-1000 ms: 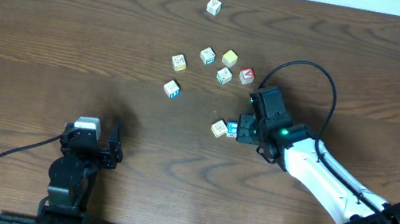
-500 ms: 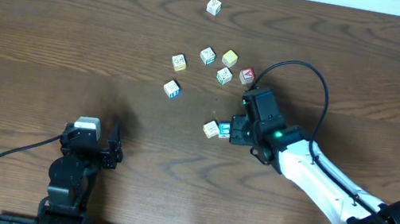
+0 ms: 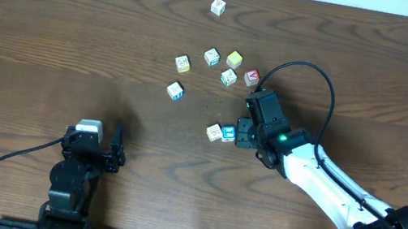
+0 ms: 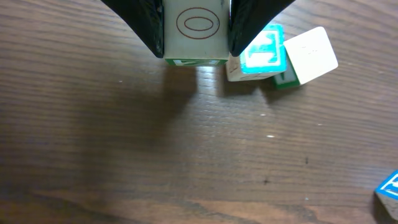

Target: Lift 4 blocks

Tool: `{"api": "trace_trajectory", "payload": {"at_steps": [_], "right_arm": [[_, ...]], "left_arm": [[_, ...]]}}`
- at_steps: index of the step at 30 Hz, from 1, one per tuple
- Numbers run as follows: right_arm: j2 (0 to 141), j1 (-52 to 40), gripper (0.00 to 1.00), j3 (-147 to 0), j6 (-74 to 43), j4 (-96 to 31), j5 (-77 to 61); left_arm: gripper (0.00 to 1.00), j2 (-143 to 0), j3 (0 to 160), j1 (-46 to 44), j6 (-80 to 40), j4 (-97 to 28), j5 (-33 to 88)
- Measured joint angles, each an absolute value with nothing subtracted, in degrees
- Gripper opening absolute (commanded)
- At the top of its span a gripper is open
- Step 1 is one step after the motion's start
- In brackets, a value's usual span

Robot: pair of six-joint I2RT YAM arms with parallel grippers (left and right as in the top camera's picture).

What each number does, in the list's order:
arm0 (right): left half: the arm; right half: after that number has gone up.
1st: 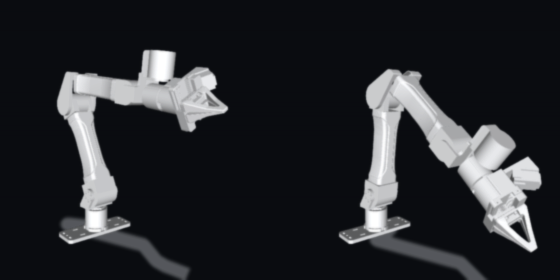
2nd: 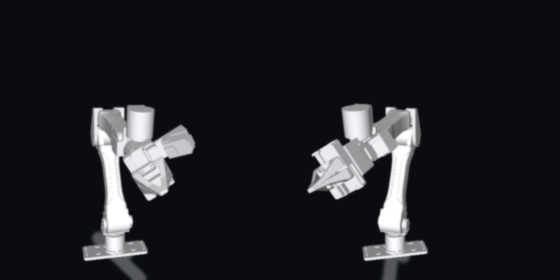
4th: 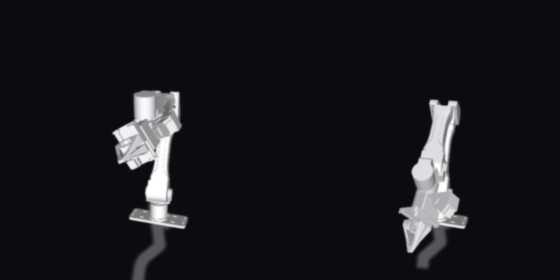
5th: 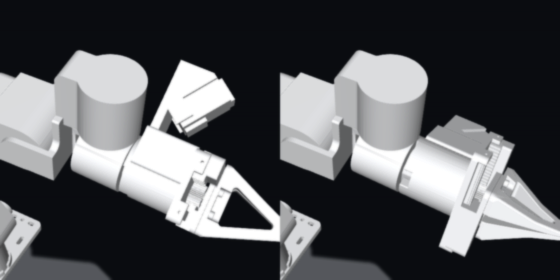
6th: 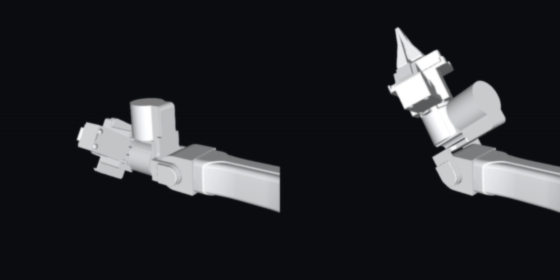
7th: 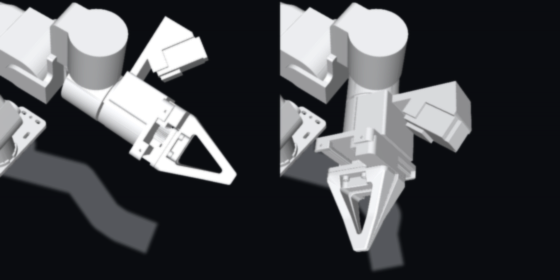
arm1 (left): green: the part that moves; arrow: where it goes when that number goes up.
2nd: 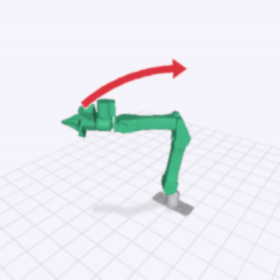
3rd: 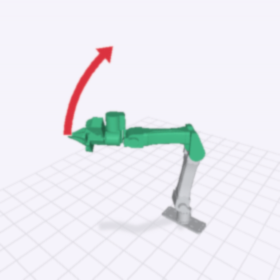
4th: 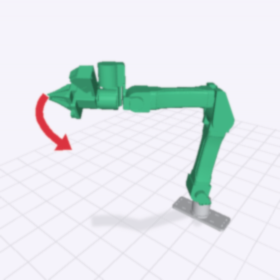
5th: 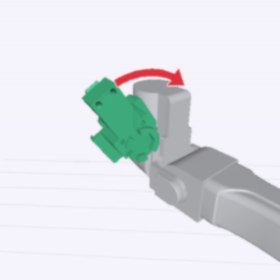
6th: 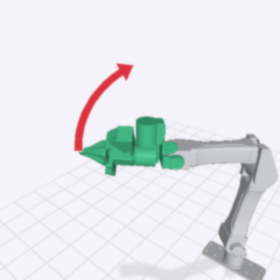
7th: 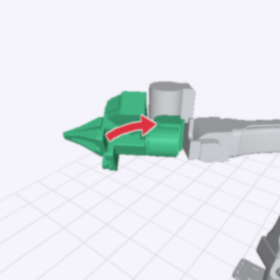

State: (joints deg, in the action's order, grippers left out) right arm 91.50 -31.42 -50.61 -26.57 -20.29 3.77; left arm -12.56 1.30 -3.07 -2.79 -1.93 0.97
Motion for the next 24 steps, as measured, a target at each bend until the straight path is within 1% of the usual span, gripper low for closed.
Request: {"api": "trace_trajectory", "payload": {"at_steps": [12,18,24], "right_arm": [[91.7,-31.4,0.26,-50.6,-26.5,-20.5,4.5],[95.2,-31.4,0.24,-50.6,-26.5,-19.9,4.3],[96.9,-31.4,0.25,-50.6,-26.5,-17.3,4.4]], "left_arm": [[0.74,-12.5,1.3,-3.1,-2.8,-1.9,1.0],[0.75,-12.5,1.3,-3.1,-2.8,-1.9,1.0],[0.75,-12.5,1.3,-3.1,-2.8,-1.9,1.0]]}}
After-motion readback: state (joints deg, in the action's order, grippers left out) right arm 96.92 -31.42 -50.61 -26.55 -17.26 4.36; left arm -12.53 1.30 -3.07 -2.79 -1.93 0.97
